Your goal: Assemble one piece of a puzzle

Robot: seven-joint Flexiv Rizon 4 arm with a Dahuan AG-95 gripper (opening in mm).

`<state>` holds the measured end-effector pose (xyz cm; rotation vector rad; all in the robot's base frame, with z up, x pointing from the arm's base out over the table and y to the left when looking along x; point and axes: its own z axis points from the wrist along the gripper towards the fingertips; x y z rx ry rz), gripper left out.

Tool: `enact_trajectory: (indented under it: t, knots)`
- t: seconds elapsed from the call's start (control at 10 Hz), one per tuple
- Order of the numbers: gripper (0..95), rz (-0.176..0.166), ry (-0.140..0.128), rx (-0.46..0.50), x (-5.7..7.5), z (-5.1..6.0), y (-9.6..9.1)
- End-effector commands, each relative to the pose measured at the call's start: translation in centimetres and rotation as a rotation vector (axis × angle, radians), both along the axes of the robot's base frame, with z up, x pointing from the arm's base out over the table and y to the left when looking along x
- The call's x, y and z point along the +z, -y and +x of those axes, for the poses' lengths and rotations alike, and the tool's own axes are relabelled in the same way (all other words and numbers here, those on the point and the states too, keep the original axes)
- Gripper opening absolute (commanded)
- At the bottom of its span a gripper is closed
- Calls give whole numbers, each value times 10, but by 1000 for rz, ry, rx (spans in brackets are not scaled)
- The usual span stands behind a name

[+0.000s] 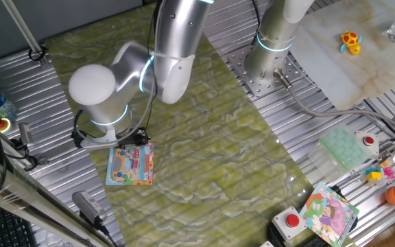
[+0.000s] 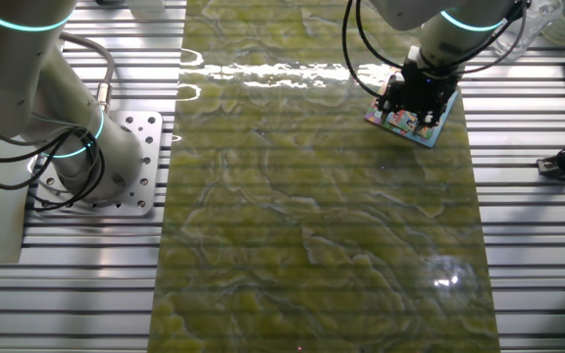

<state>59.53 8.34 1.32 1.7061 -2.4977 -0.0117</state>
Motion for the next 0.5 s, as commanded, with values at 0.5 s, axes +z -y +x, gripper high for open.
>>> enact_trajectory:
  t: [0.5]
  knots:
    - [570, -1, -7, -16, 1, -6, -5]
